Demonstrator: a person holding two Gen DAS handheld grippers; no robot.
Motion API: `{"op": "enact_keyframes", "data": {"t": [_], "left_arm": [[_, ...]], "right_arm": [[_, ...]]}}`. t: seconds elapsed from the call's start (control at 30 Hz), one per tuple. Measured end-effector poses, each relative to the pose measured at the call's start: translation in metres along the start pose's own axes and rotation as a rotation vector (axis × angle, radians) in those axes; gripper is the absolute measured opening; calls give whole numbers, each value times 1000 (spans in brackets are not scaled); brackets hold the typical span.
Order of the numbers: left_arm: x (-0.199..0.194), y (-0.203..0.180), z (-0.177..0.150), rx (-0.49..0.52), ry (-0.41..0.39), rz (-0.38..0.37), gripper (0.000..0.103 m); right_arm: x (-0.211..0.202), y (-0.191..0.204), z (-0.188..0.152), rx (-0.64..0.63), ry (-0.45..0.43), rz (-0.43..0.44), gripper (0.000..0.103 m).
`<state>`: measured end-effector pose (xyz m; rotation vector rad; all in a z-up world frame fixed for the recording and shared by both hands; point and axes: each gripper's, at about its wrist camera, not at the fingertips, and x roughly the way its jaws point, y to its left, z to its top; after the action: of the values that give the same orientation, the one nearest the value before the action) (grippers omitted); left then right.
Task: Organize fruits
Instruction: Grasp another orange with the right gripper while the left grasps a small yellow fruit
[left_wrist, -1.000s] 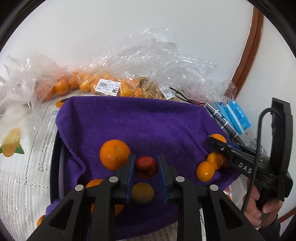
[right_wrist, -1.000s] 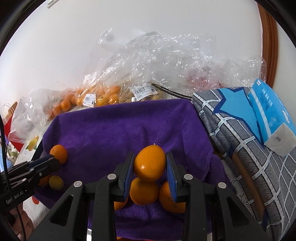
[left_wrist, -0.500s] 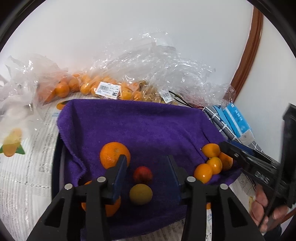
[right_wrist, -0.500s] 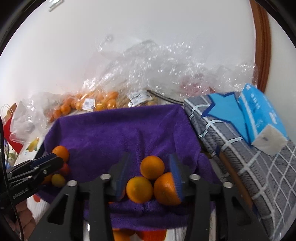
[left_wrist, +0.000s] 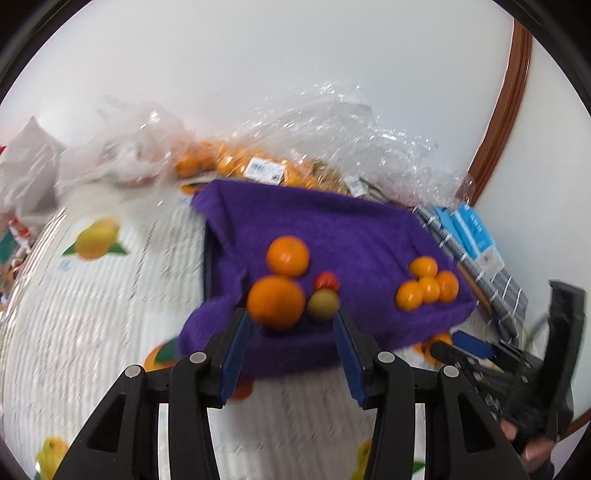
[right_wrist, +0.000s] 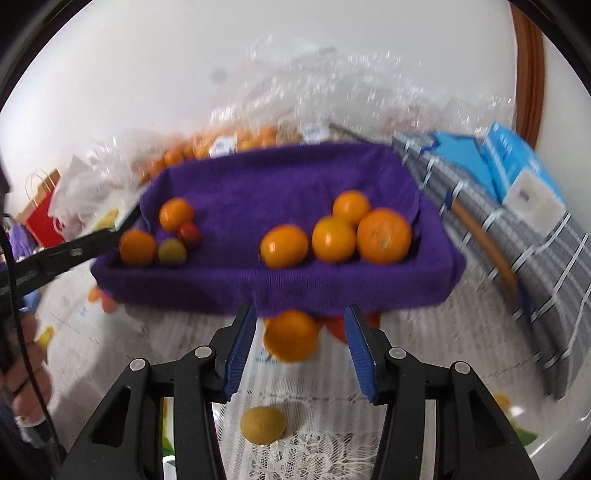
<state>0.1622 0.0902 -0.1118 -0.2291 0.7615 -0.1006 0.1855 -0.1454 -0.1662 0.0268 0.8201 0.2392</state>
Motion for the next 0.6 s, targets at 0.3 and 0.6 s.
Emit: {"op": "enact_keyframes", "data": {"t": [0.3, 0.6], "left_arm": [[-9, -7, -20, -16, 51, 5, 44], [7, -69, -47, 38, 137, -136, 44]], "right_arm": [[-14, -10, -3, 52, -32, 30, 34], [-77, -49, -23, 66, -103, -47, 34]]}}
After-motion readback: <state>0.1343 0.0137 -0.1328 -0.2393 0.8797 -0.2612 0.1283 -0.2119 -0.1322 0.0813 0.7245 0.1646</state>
